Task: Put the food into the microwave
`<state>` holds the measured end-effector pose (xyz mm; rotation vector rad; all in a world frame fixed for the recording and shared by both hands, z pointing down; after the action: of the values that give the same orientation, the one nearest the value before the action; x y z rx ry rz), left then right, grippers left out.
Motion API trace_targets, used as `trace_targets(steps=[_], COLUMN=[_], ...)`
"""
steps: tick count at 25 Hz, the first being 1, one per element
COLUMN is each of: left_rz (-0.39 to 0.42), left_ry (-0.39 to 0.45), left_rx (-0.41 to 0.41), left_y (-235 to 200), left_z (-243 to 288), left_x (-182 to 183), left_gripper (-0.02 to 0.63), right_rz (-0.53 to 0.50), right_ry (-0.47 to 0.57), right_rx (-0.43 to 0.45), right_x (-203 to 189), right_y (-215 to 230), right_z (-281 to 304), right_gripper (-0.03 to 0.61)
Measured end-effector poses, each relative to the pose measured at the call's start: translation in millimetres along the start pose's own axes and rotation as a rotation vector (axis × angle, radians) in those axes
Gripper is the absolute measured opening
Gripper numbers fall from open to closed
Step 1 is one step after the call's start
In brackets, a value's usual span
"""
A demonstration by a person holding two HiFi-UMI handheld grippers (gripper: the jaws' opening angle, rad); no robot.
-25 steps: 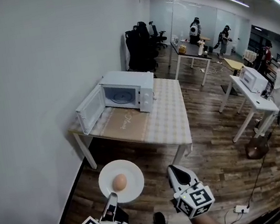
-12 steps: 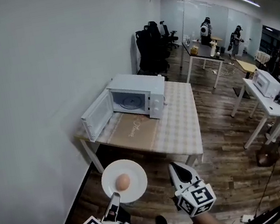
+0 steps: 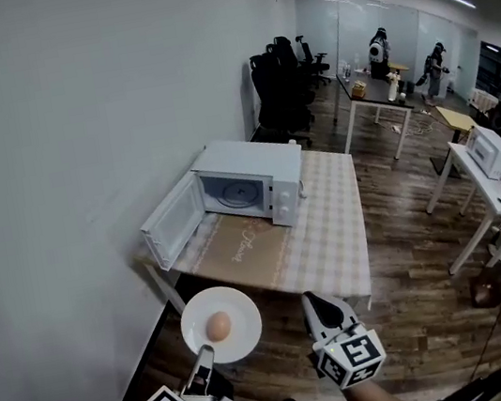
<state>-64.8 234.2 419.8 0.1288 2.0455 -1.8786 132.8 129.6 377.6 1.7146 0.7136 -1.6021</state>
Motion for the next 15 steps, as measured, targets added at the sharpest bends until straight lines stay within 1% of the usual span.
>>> trace_targets(steps=[6, 9, 12, 15], left_rz=[0.008, 0.007, 0.028, 0.019], left_ry=[0.007, 0.013, 0.027, 0.036], left_rx=[0.031, 0.042, 0.05, 0.055], left_y=[0.7, 2.8, 6.3, 7.4], left_z=[34.5, 51.8, 66.3, 81.7], left_x=[-7.9, -13.4, -16.9, -18.0], left_gripper=[0.015, 0.015, 0.015, 0.015], right_rz=[0.025, 0.019, 0.006, 0.005], right_ry=[-0.002, 0.002, 0.012, 0.014], right_rx=[0.011, 0.018, 0.033, 0.046], right_x=[-0.7, 2.0, 5.5, 5.1], right_y=[34.6, 51.7, 66.4, 81.6], right_z=[18.6, 25.2, 31.5, 40.2], right_gripper=[0.009, 0.009, 0.009, 0.009])
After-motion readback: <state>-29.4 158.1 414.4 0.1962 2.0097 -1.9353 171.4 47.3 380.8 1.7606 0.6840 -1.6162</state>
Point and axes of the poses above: the fingertips, and each gripper's own axes: z forward along the fingers, y to its right, x out of its top, the point moved 1 cm from there along -z, backward along the fingers, and after that the axes turned 1 degree about z, right-handed, at the moved point
